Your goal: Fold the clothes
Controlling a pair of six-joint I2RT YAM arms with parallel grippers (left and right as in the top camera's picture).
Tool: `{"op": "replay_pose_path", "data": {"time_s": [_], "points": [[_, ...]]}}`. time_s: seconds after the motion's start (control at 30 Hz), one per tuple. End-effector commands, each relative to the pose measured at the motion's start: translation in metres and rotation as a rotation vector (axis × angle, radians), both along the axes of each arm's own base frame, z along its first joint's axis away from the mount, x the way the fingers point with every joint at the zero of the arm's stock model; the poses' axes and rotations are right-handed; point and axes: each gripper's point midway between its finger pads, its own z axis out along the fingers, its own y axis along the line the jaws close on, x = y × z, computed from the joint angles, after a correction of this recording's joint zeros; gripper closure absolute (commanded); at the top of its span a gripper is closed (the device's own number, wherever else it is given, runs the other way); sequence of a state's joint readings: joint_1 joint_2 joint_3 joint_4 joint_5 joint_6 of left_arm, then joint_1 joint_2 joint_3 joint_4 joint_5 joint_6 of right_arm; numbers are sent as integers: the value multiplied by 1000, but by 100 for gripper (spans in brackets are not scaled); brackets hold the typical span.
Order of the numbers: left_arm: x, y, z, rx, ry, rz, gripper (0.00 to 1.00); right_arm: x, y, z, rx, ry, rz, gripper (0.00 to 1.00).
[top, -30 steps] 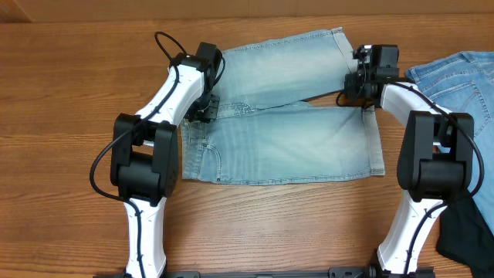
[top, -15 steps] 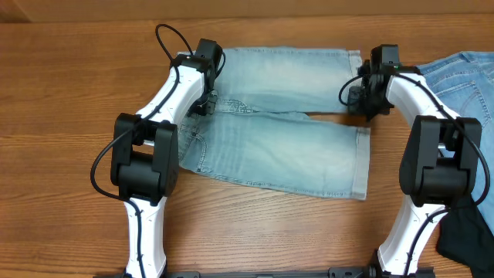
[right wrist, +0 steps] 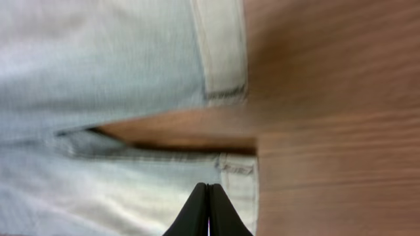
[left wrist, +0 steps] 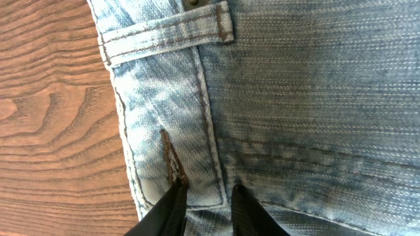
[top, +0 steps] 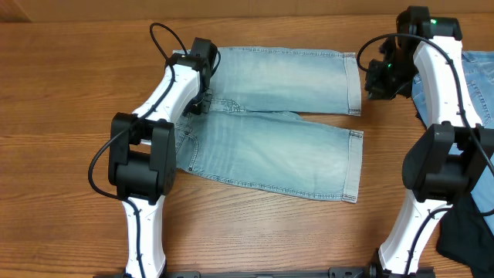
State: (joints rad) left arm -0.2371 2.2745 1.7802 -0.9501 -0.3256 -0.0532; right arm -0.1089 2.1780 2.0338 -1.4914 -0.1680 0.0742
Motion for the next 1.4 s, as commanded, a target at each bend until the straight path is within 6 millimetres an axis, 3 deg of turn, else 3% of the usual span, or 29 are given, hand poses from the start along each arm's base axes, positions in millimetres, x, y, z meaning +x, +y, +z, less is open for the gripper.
{"op": "replay_pose_path", "data": {"time_s": [0.0,0.1,0.17,0.27,0.5,0.57,0.77,0.93,1.0,1.07,1.1,1.17,1.23,1.37], "points": [[4,2,-5,-21,-3,34,74,-32,18,-20,85,153,-67,96],[5,-2,-5,-45,-7,35,80,-64,20,-41,85,288,-104,96],[7,-3,-5,-47,-14,34,85,-71,21,-61,86,304,-108,96],[7,-3,-5,-47,-14,34,83,-61,20,-90,82,235,-106,96],[5,-2,-6,-45,-5,34,83,-43,7,-124,9,115,-98,96],[3,-2,-6,-44,0,34,83,-28,-20,-135,-145,38,-98,96],[0,0,-6,-41,14,43,82,-15,-50,-133,-311,-19,-103,96],[10,-5,-4,-68,-28,43,66,-19,-49,-134,-306,-1,-100,96],[21,-8,11,-77,-58,41,52,-19,-49,-134,-306,-1,-100,85],[32,-11,36,-87,-94,40,34,-17,-47,-133,-298,-12,-102,42],[40,-13,58,-95,-123,39,22,-13,-42,-131,-268,-23,-101,24],[47,-20,93,-134,-155,31,14,1,-30,-117,-187,-53,-102,5],[45,-31,107,-196,-148,18,7,11,-23,-97,-145,-69,-101,0],[22,-51,97,-328,-37,45,13,19,-21,-64,-136,-88,-49,0]]}}
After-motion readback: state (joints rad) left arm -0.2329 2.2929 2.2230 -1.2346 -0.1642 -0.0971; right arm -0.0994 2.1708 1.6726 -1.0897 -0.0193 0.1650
